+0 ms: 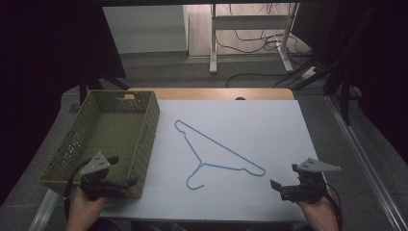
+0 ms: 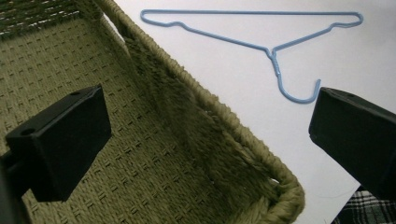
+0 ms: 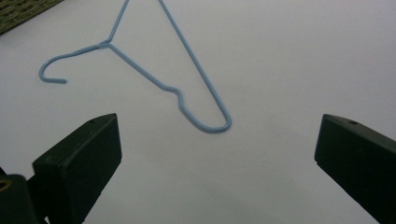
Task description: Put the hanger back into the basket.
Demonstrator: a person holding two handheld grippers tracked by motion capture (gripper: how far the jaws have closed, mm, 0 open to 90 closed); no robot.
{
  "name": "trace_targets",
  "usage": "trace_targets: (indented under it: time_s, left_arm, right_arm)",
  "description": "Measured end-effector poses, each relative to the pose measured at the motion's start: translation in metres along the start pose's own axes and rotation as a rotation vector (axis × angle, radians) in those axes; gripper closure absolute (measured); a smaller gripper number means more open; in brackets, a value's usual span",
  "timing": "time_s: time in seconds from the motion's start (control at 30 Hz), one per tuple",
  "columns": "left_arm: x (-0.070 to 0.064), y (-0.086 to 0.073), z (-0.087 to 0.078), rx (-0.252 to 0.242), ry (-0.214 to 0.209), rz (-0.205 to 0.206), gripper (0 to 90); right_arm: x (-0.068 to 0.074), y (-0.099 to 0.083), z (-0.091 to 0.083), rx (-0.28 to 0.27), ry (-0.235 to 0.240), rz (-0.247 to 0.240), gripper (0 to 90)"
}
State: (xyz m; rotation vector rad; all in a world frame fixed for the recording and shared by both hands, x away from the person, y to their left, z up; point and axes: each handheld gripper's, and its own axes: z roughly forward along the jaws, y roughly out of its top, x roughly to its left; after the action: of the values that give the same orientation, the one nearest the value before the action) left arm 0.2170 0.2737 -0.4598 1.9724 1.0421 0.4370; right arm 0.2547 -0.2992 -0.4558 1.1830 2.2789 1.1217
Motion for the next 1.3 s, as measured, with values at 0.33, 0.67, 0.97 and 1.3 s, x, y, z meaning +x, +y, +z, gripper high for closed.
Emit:
trace_targets:
  time_s: [0.33, 0.67, 0.97, 1.3]
  left_arm:
    - [0.001, -0.001, -0.001, -0.027, -0.018, -0.012, 0.0]
    - [-0.001, 0.001, -0.003, -0.023, -0.021, -0.019, 0.0]
    - [-0.011, 0.011, -0.005, -0.049, -0.046, 0.004, 0.2]
    - [-0.029, 0.029, 0.001, -0.063, -0.072, 0.044, 0.4]
  right_arm:
    - [0.000, -0.001, 0.001, -0.016, 0.003, 0.005, 0.0]
    - [0.002, 0.000, 0.000, -0.020, -0.005, -0.004, 0.0]
    - [0.006, 0.005, 0.000, -0.025, -0.004, -0.002, 0.0]
    - [0.013, 0.019, 0.001, -0.033, 0.038, -0.014, 0.0]
